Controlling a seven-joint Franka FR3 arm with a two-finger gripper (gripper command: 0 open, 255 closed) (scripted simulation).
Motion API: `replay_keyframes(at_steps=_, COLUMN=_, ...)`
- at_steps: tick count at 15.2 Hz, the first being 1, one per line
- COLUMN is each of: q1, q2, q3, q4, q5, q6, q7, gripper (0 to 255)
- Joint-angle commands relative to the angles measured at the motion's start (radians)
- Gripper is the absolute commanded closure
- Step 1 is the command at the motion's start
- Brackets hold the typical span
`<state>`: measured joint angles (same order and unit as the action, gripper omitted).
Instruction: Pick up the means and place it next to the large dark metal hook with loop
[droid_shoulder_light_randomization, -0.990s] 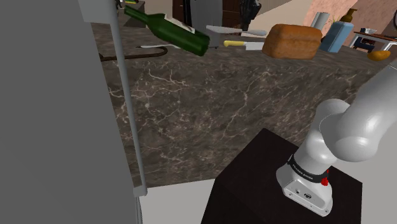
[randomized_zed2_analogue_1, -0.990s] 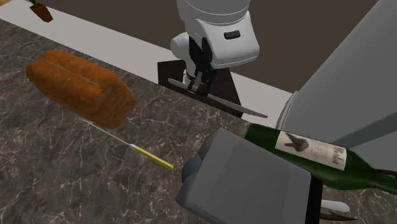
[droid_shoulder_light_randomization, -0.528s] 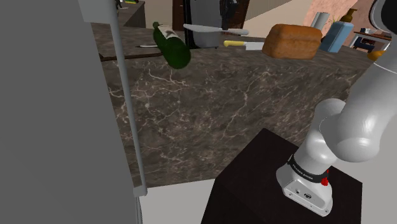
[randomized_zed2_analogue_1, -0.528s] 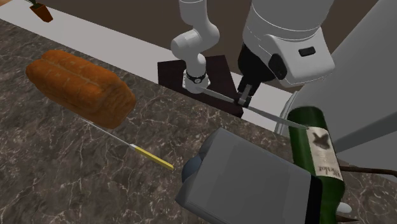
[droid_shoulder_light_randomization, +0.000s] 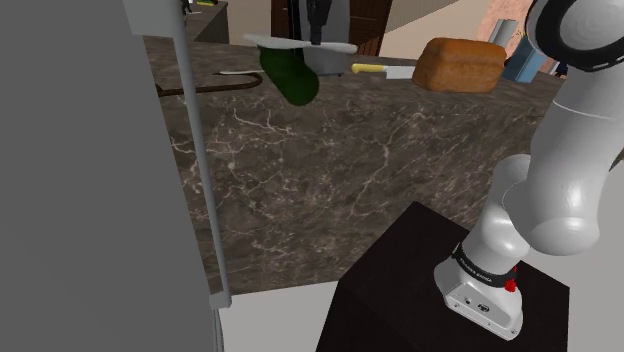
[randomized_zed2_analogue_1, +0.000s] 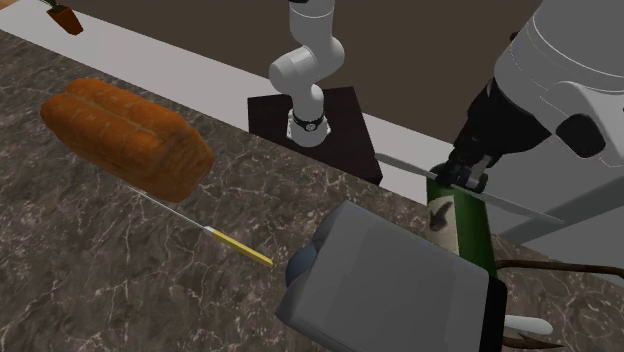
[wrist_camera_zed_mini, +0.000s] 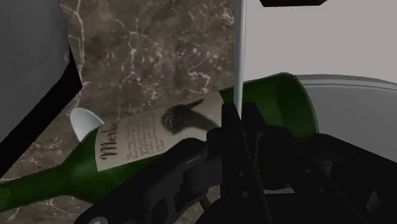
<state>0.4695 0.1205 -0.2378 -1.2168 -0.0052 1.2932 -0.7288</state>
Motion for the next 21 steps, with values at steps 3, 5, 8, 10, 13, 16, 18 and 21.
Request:
replay_keyframes(at_steps=3, q1=0.011, q2=0.069, q3=0.011, q4=0.063, q5=0.016, q6=0.003, q7=0.028, gripper=255)
replay_keyframes(at_steps=5, q1=0.015, q2=0.048, q3=0.013, q4=0.006, q5=0.012, q6=0.040, q7=0.032, gripper=255)
replay_keyframes(at_steps=8, q1=0.020, q2=0.022, q3=0.015, q4=-0.072, q5=0.006, q6=0.093, q7=0.036, gripper=255)
replay_keyframes(at_steps=10, q1=0.022, q2=0.007, q3=0.016, q4=-0.120, q5=0.002, q6=0.126, q7=0.039, gripper=255)
replay_keyframes(at_steps=13, q1=0.025, q2=-0.011, q3=0.017, q4=-0.186, q5=-0.002, q6=0.174, q7=0.043, gripper=255)
replay_keyframes(at_steps=16, q1=0.028, q2=-0.026, q3=0.018, q4=-0.246, q5=-0.005, q6=0.220, q7=0.046, gripper=255)
replay_keyframes(at_steps=18, q1=0.029, q2=-0.034, q3=0.019, q4=-0.284, q5=-0.007, q6=0.250, q7=0.048, gripper=255)
replay_keyframes(at_steps=21, q1=0.029, q2=-0.034, q3=0.019, q4=-0.284, q5=-0.006, q6=0.250, q7=0.048, gripper=255)
